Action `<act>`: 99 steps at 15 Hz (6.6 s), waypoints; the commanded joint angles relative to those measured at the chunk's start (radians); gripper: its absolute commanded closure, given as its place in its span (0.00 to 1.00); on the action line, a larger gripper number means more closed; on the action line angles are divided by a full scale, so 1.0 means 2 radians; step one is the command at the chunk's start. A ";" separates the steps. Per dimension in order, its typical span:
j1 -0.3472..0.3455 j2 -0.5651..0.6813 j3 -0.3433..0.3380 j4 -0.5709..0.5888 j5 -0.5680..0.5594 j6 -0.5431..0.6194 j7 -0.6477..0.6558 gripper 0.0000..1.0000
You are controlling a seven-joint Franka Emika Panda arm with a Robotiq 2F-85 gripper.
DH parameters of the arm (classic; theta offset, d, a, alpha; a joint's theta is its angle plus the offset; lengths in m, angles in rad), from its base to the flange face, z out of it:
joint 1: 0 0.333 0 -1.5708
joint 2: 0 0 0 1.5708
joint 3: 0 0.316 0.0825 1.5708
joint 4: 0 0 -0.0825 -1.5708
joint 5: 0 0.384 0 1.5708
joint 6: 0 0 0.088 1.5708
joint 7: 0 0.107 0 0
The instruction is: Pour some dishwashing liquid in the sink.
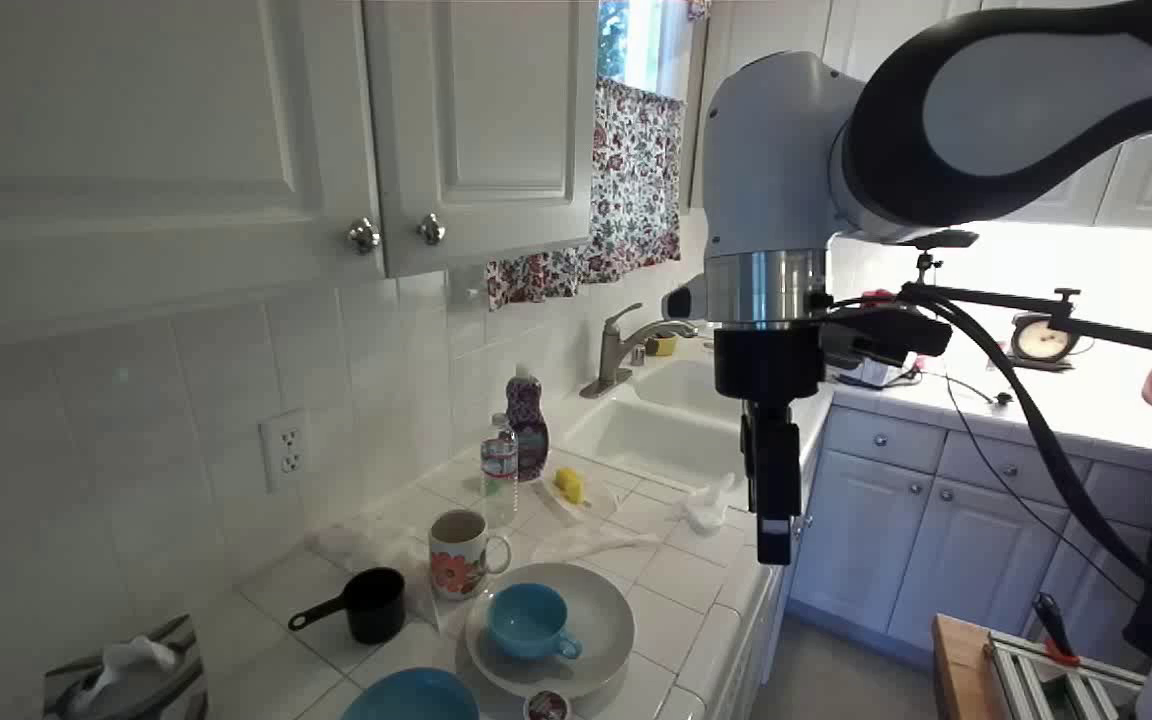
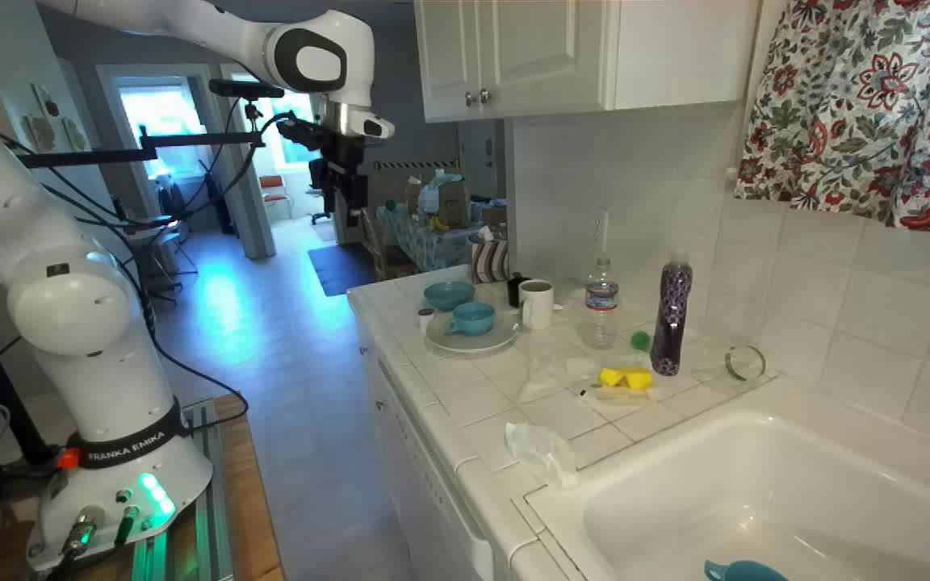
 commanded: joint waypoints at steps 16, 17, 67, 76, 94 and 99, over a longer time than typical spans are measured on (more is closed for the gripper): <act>-0.038 0.002 -0.010 0.002 0.001 0.071 -0.001 0.00; -0.047 0.002 -0.013 0.000 -0.004 0.096 0.006 0.00; -0.316 0.428 -0.121 0.460 -0.009 -0.070 -0.470 0.00; -0.322 0.432 -0.120 0.450 0.019 0.013 -0.489 0.00; -0.361 0.469 -0.072 0.444 0.099 0.096 -0.632 0.00; -0.370 0.482 -0.052 0.446 0.145 0.138 -0.652 0.00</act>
